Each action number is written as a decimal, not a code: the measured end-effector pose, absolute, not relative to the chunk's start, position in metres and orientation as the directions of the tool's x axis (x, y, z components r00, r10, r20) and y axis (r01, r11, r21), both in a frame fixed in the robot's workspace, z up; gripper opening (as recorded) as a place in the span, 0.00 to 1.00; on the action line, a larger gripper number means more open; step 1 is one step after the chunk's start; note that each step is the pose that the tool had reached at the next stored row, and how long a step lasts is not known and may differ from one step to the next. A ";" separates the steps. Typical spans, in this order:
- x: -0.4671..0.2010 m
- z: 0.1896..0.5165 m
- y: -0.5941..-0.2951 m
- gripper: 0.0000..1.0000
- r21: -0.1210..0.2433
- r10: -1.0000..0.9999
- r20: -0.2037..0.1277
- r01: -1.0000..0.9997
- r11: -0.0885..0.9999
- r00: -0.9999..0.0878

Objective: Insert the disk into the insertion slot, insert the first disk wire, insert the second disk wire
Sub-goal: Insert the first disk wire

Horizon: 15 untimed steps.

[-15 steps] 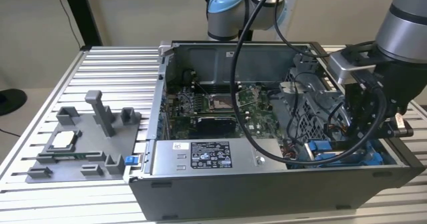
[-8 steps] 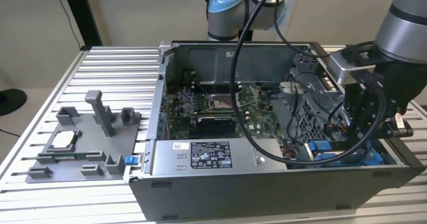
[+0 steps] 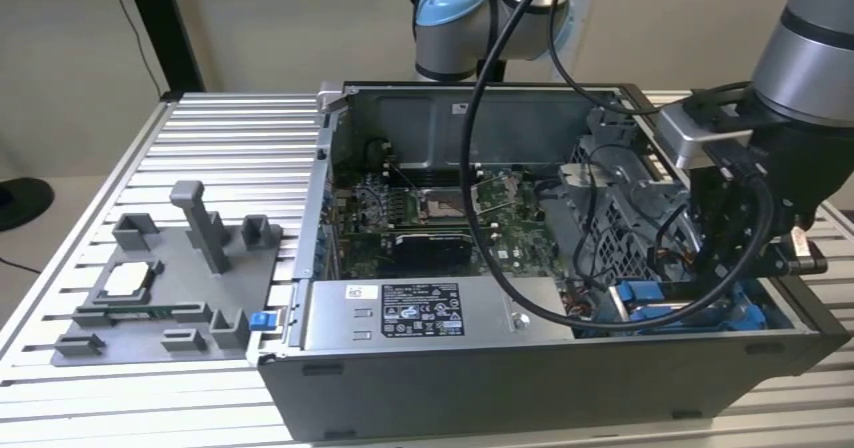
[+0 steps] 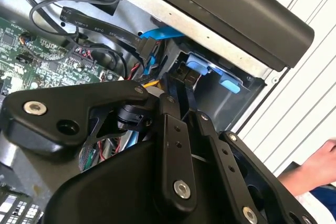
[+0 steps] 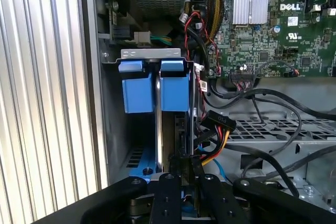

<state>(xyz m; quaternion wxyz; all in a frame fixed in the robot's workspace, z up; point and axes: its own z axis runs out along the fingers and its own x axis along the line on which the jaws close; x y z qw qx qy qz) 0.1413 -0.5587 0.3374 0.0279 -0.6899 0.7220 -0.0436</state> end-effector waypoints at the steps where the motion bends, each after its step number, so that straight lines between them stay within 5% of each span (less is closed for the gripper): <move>1: 0.141 0.338 -0.559 0.00 -0.102 -0.999 0.020 -0.994 0.044 -0.046; 15: 0.141 0.338 -0.558 0.00 -0.102 -0.999 0.020 -0.994 0.046 -0.048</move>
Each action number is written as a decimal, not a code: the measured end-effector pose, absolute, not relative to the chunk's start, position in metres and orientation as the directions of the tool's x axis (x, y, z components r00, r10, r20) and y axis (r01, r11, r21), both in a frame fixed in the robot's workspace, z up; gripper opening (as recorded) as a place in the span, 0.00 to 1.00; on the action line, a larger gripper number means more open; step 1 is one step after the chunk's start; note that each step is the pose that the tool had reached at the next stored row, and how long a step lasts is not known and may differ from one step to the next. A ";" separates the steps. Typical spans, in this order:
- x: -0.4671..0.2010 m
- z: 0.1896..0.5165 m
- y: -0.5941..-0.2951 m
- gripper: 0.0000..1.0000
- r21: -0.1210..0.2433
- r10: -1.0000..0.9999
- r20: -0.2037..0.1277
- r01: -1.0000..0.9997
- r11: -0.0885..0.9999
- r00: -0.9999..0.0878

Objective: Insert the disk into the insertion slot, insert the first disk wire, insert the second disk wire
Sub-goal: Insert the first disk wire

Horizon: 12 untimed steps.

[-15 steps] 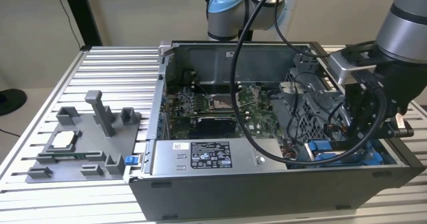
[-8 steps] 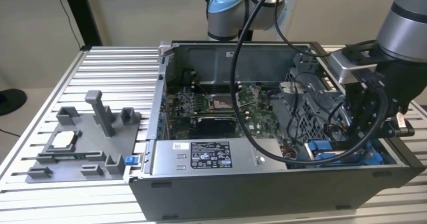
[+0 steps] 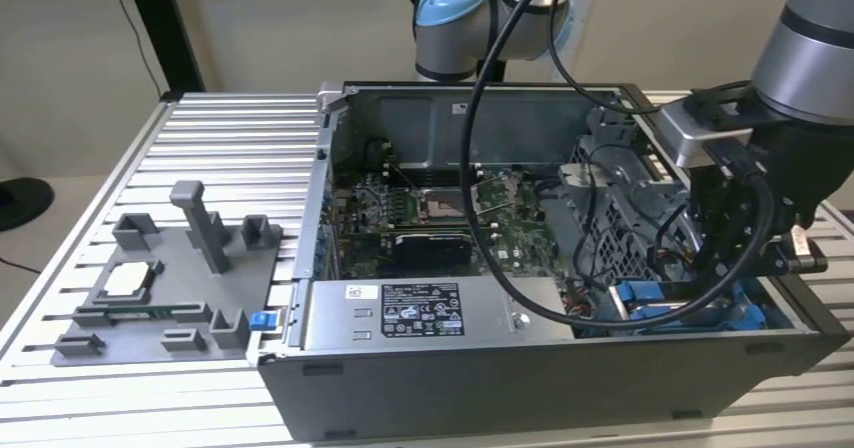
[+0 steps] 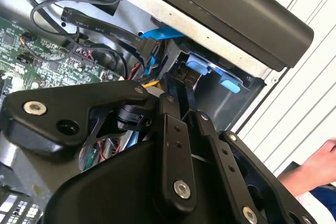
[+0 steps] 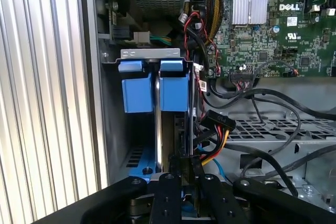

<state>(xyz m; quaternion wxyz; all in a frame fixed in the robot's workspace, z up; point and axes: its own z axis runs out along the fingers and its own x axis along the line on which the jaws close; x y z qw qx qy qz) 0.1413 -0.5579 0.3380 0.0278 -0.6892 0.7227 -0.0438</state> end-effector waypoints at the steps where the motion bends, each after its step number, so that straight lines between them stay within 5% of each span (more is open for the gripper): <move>1: 0.141 0.338 -0.558 0.00 -0.102 -0.999 0.020 -0.994 0.048 -0.050; 12: 0.141 0.337 -0.556 0.00 -0.102 -0.998 0.020 -0.993 0.062 -0.065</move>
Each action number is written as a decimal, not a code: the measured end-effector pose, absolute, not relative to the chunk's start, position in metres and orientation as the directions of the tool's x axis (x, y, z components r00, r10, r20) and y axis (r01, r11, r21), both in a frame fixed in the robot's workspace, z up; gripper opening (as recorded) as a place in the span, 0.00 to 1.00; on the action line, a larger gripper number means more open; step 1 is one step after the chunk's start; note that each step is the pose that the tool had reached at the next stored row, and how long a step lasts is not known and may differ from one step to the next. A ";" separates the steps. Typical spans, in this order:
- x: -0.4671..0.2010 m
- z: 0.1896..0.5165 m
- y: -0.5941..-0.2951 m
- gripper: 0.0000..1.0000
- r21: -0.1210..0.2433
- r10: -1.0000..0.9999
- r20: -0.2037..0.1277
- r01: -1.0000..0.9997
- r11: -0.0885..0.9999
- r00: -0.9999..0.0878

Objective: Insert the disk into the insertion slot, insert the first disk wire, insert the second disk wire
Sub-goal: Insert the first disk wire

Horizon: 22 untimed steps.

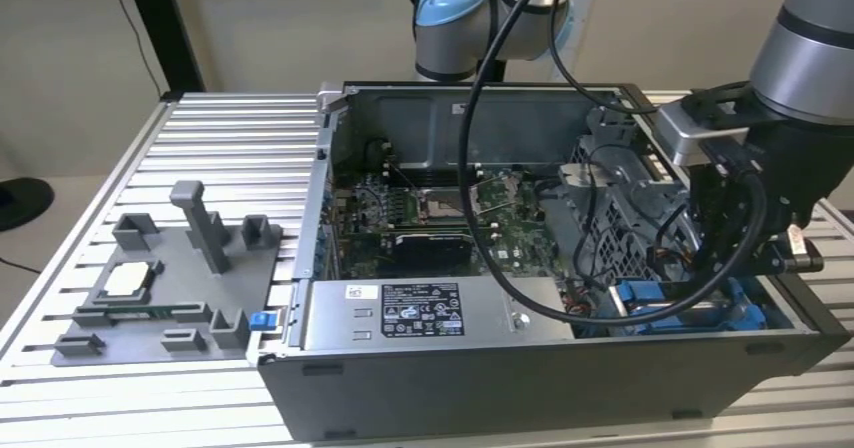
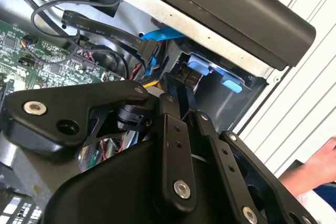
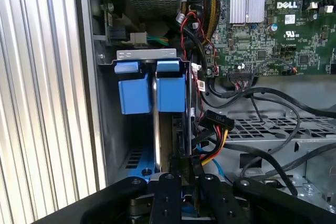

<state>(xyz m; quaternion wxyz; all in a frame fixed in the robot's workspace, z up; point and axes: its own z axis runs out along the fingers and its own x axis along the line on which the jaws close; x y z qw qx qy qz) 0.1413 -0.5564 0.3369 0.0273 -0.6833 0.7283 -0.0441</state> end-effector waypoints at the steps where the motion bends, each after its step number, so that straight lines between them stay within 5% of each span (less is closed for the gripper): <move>1: 0.141 0.337 -0.556 0.00 -0.102 -0.998 0.021 -0.993 0.063 -0.065; 22: 0.141 0.328 -0.556 0.00 -0.101 -0.997 0.019 -0.993 0.068 -0.071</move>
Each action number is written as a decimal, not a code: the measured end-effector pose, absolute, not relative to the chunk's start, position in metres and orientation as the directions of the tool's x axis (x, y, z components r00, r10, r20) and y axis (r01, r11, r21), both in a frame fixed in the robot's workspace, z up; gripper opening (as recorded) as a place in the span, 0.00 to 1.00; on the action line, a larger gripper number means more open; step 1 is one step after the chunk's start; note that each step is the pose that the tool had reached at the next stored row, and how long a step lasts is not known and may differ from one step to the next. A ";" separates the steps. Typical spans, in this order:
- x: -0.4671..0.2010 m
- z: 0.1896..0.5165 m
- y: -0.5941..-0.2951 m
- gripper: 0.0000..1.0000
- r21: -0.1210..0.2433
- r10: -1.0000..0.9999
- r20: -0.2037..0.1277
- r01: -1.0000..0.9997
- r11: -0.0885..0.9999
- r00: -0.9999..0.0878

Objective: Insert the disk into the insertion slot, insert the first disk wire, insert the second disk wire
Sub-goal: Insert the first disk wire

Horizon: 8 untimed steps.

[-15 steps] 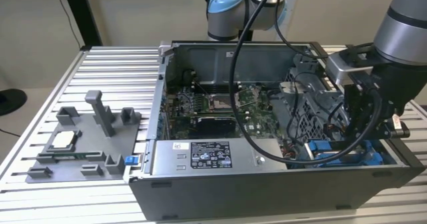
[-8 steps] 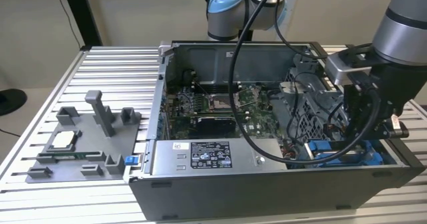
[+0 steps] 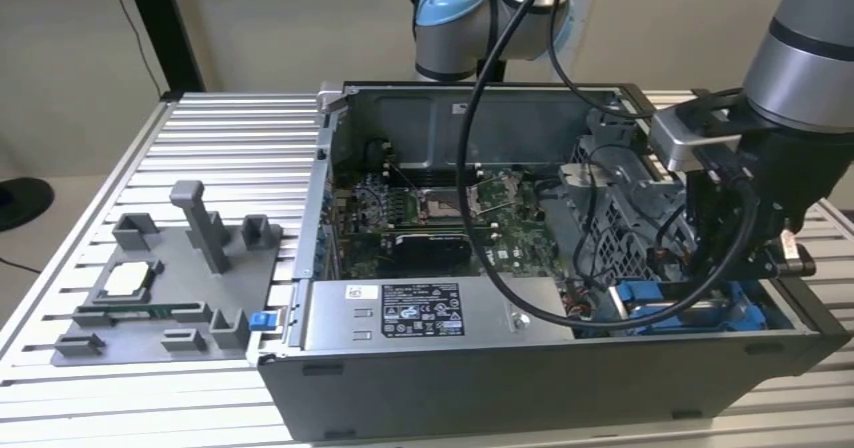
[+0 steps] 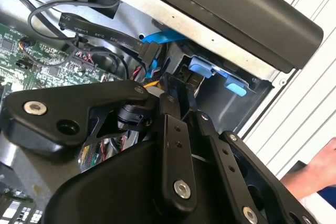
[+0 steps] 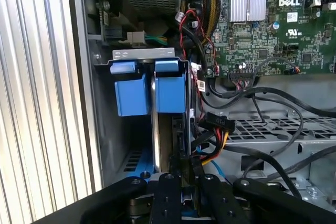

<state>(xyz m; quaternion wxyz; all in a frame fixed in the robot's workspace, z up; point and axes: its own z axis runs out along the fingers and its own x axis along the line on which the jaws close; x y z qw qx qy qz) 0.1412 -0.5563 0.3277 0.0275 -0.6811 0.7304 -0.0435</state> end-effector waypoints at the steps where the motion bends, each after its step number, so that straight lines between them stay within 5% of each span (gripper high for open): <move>1: 0.141 0.327 -0.556 0.00 -0.101 -0.997 0.019 -0.992 0.068 -0.071; 2: 0.141 0.328 -0.556 1.00 -0.102 -0.997 0.019 -0.992 0.068 -0.071; 8: 0.141 0.347 -0.556 1.00 -0.102 -0.997 0.020 -0.993 0.068 -0.070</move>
